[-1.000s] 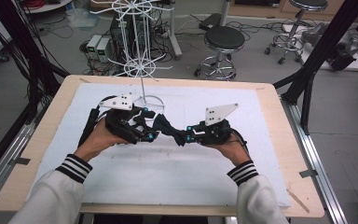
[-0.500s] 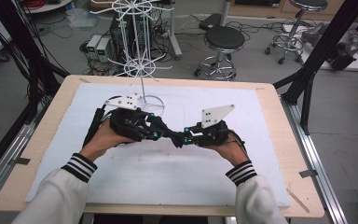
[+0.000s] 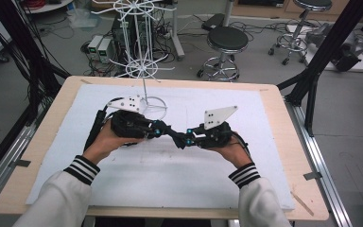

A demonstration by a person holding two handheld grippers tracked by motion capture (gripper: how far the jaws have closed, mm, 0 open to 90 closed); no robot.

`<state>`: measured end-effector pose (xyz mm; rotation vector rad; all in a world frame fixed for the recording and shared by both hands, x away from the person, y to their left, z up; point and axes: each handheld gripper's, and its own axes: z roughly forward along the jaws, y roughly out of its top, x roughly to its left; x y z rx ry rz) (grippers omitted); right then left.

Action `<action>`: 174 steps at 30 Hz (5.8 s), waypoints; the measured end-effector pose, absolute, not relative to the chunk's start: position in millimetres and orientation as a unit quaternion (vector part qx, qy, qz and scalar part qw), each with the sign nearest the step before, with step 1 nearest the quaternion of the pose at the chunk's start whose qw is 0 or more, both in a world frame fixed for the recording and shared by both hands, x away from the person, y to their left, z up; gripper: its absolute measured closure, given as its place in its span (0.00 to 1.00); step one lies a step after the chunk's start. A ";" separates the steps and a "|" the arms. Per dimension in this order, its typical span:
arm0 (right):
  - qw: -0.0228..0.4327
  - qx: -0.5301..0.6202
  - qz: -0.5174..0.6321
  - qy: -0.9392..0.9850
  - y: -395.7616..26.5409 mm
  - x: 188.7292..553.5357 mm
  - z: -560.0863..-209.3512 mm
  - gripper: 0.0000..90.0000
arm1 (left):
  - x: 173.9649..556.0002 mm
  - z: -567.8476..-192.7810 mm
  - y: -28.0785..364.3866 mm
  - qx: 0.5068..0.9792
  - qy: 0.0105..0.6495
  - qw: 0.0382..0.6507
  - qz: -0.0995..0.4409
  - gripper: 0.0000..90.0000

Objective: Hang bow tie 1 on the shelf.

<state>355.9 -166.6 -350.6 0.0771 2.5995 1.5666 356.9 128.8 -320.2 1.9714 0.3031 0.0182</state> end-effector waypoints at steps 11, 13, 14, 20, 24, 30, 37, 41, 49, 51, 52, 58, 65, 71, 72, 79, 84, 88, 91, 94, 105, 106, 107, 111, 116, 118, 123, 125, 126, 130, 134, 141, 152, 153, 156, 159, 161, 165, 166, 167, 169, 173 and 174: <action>0.085 0.087 0.515 0.848 -162.4 354.7 -355.5 0.20 | 355.5 -320.1 128.0 0.832 0.132 0.539 0.018 0.92; 0.090 0.100 0.508 0.851 -162.1 356.3 -358.1 0.10 | 355.5 -320.0 128.0 0.832 0.131 0.540 0.018 0.92; 0.089 0.103 0.507 0.851 -162.3 357.6 -358.8 0.10 | 355.4 -319.9 128.0 0.832 0.130 0.539 0.019 0.92; 0.096 0.111 0.521 0.841 -162.6 356.6 -356.7 0.02 | 355.6 -318.8 130.0 0.832 0.131 0.539 0.024 0.92; 0.101 0.119 0.520 0.840 -165.1 357.5 -356.0 0.02 | 355.3 -317.2 132.5 0.829 0.133 0.542 0.028 0.92; 0.107 0.132 0.527 0.833 -169.2 357.5 -355.2 0.02 | 354.0 -313.4 137.9 0.824 0.140 0.547 0.038 0.92; 0.113 0.162 0.534 0.822 -181.4 354.9 -357.3 0.02 | 352.6 -306.7 150.2 0.813 0.164 0.555 0.053 0.92; 0.128 0.174 0.528 0.821 -187.4 350.6 -355.7 0.02 | 352.2 -303.4 160.0 0.809 0.177 0.557 0.063 0.92; 0.151 0.199 0.546 0.799 -203.0 344.0 -356.8 0.02 | 353.6 -293.7 183.6 0.799 0.206 0.559 0.082 0.92; 0.153 0.208 0.551 0.794 -207.8 342.1 -358.9 0.02 | 354.3 -290.0 189.1 0.796 0.213 0.560 0.089 0.92; 0.155 0.214 0.543 0.797 -209.6 341.6 -358.8 0.02 | 354.6 -288.3 191.5 0.794 0.218 0.560 0.091 0.92; 0.179 0.229 0.550 0.783 -215.6 334.2 -352.5 0.02 | 357.2 -281.3 204.5 0.791 0.233 0.556 0.104 0.92; 0.212 0.254 0.546 0.770 -222.9 324.9 -346.3 0.02 | 360.5 -277.4 215.0 0.786 0.246 0.555 0.114 0.92; 0.225 0.269 0.564 0.747 -234.3 317.6 -350.1 0.02 | 363.6 -270.3 221.4 0.784 0.254 0.554 0.121 0.92; 0.227 0.272 0.564 0.746 -236.5 316.6 -352.7 0.02 | 364.3 -269.3 222.1 0.784 0.255 0.553 0.122 0.92; 0.240 0.289 0.566 0.734 -248.1 307.1 -369.4 0.02 | 371.8 -264.1 226.5 0.783 0.266 0.549 0.124 0.92; 0.248 0.299 0.568 0.726 -254.1 301.0 -378.3 0.02 | 375.0 -259.1 226.3 0.782 0.269 0.548 0.129 0.92; 0.257 0.304 0.570 0.719 -257.6 297.6 -383.8 0.02 | 377.9 -255.6 225.9 0.780 0.272 0.547 0.134 0.92; 0.261 0.310 0.574 0.712 -259.4 294.1 -388.0 0.02 | 380.5 -253.3 226.1 0.778 0.274 0.549 0.135 0.92; 0.275 0.313 0.575 0.704 -261.1 291.5 -392.4 0.02 | 383.8 -251.9 225.7 0.778 0.274 0.548 0.136 0.92; 0.313 0.311 0.585 0.680 -262.2 281.0 -402.7 0.02 | 393.8 -246.0 219.8 0.784 0.278 0.537 0.142 0.92; 0.318 0.311 0.586 0.677 -261.8 279.8 -402.0 0.02 | 394.9 -245.9 218.9 0.784 0.279 0.537 0.142 0.92; 0.319 0.309 0.588 0.676 -261.3 278.9 -401.7 0.02 | 396.1 -246.0 217.8 0.783 0.281 0.536 0.142 0.92; 0.326 0.304 0.582 0.680 -259.2 277.0 -402.1 0.02 | 401.6 -244.3 214.0 0.787 0.283 0.529 0.143 0.92; 0.332 0.302 0.578 0.682 -257.9 273.8 -401.6 0.02 | 408.0 -239.1 208.0 0.793 0.283 0.519 0.149 0.92; 0.335 0.303 0.573 0.684 -256.8 272.5 -402.0 0.02 | 411.0 -238.6 207.1 0.793 0.286 0.518 0.147 0.92; 0.337 0.302 0.577 0.681 -256.0 270.0 -401.3 0.02 | 417.0 -238.5 203.9 0.799 0.289 0.507 0.145 0.92; 0.340 0.298 0.577 0.681 -256.4 269.9 -401.0 0.02 | 418.9 -238.4 202.3 0.800 0.290 0.504 0.146 0.92; 0.341 0.298 0.576 0.681 -256.6 269.7 -400.9 0.02 | 419.7 -238.3 201.6 0.802 0.292 0.501 0.146 0.92; 0.344 0.297 0.579 0.676 -257.6 268.5 -399.8 0.02 | 422.3 -237.5 198.2 0.804 0.294 0.496 0.147 0.92; 0.344 0.298 0.582 0.674 -259.5 269.8 -399.8 0.02 | 426.0 -236.3 195.3 0.808 0.297 0.487 0.148 0.92; 0.344 0.301 0.583 0.672 -260.2 269.7 -399.5 0.02 | 432.4 -236.5 187.5 0.814 0.310 0.473 0.134 0.92; 0.343 0.305 0.586 0.668 -261.0 267.7 -398.5 0.02 | 440.6 -233.5 180.6 0.815 0.325 0.460 0.137 0.86; 0.345 0.303 0.585 0.669 -260.8 267.5 -398.3 0.02 | 441.1 -233.6 180.6 0.813 0.325 0.463 0.135 0.85; 0.348 0.304 0.583 0.669 -260.1 266.3 -397.9 0.02 | 441.9 -233.0 181.3 0.806 0.332 0.471 0.136 0.68; 0.350 0.306 0.582 0.667 -260.5 265.8 -397.6 0.02 | 440.8 -232.2 182.3 0.805 0.329 0.473 0.140 0.54; 0.351 0.307 0.582 0.667 -260.4 265.9 -397.6 0.02 | 439.7 -231.5 182.7 0.802 0.331 0.476 0.146 0.43; 0.351 0.306 0.583 0.666 -259.3 267.1 -397.8 0.02 | 435.3 -231.6 184.5 0.791 0.329 0.491 0.156 0.31; 0.353 0.304 0.583 0.666 -258.7 267.9 -397.9 0.02 | 434.1 -232.4 184.6 0.790 0.326 0.494 0.159 0.28; 0.351 0.306 0.583 0.666 -257.9 268.3 -398.0 0.02 | 433.0 -233.3 184.6 0.790 0.320 0.496 0.165 0.25; 0.353 0.307 0.582 0.665 -257.1 269.5 -398.4 0.02 | 429.8 -235.6 184.3 0.788 0.315 0.502 0.169 0.15; 0.349 0.315 0.579 0.666 -257.8 272.2 -399.8 0.02 | 420.3 -240.9 190.1 0.776 0.295 0.525 0.189 0.14; 0.343 0.321 0.580 0.665 -258.1 272.3 -400.2 0.02 | 418.5 -242.2 192.7 0.772 0.292 0.533 0.187 0.13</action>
